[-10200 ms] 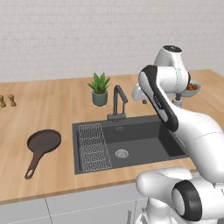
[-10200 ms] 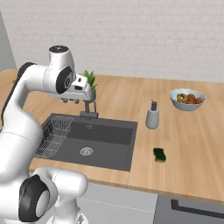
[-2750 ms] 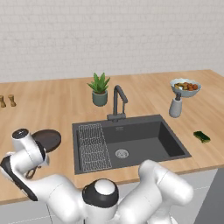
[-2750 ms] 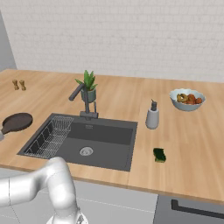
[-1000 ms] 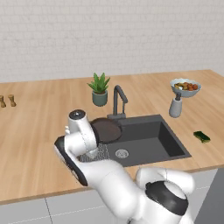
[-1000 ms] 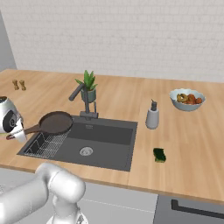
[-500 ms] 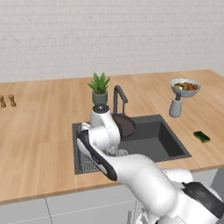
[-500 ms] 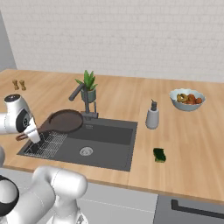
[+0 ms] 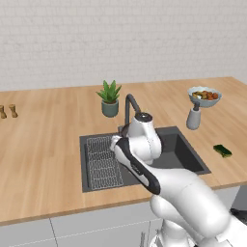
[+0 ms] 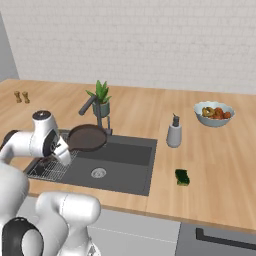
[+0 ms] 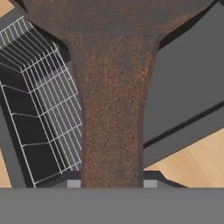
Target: Pick the pan and sponge and place them into the sink. Then turn on the water.
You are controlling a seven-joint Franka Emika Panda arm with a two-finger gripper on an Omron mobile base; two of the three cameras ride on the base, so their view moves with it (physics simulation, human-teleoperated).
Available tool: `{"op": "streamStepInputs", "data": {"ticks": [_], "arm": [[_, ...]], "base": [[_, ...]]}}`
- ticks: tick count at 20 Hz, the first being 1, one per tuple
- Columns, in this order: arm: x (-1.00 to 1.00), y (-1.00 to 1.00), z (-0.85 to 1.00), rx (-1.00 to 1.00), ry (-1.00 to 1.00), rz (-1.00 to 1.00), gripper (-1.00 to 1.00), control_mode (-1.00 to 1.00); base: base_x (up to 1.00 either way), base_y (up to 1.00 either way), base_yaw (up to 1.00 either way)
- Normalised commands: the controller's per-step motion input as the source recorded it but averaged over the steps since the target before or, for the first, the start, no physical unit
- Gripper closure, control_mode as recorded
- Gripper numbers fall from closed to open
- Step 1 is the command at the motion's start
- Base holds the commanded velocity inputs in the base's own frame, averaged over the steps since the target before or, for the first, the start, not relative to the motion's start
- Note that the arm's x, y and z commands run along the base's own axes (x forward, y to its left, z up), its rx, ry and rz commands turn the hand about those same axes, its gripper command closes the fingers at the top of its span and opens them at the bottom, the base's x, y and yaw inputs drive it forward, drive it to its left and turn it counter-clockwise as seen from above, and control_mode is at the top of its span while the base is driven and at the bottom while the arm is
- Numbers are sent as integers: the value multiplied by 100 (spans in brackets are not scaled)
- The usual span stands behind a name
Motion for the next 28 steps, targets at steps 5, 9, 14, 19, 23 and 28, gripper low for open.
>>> {"op": "streamStepInputs", "data": {"ticks": [5, 9, 14, 19, 23, 28], "arm": [[0, -73, 0, -1, 0, 20, 100, -100], [0, -67, 0, -5, 0, 23, 100, -100], [0, -67, 0, -8, 1, 29, 100, -100], [5, -63, 0, -7, 3, 33, 100, -100], [2, -77, 0, -1, 1, 41, 100, -100], [13, -53, 0, -2, 1, 42, 100, -100]], "base": [[0, 0, 0], [0, 0, 0], [0, 0, 0], [0, 0, 0], [0, 0, 0], [0, 0, 0]]}}
